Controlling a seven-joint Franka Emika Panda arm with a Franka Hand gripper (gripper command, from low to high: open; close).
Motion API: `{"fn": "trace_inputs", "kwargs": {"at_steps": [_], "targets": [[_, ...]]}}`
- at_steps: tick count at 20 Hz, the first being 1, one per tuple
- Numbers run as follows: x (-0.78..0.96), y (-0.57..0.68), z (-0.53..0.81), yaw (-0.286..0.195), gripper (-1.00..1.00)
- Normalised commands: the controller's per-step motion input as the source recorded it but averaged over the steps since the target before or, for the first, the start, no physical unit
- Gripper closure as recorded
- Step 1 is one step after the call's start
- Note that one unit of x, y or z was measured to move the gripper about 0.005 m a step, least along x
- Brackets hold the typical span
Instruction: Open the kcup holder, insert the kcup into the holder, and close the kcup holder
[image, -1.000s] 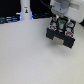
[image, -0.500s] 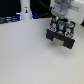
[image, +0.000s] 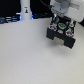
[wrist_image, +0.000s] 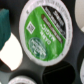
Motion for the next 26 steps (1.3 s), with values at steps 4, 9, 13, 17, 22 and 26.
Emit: {"fn": "trace_inputs", "kwargs": {"at_steps": [4, 9, 13, 17, 22, 26], "targets": [[0.50, -0.29, 0.62, 0.080, -1.00], [0.58, -0.25, 0.54, 0.076, -1.00], [0.69, -0.23, 0.36, 0.041, -1.00], [0.80, -0.16, 0.21, 0.012, -1.00], [0.84, -0.11, 0.15, 0.004, -1.00], [0.81, -0.05, 0.10, 0.017, -1.00]]}}
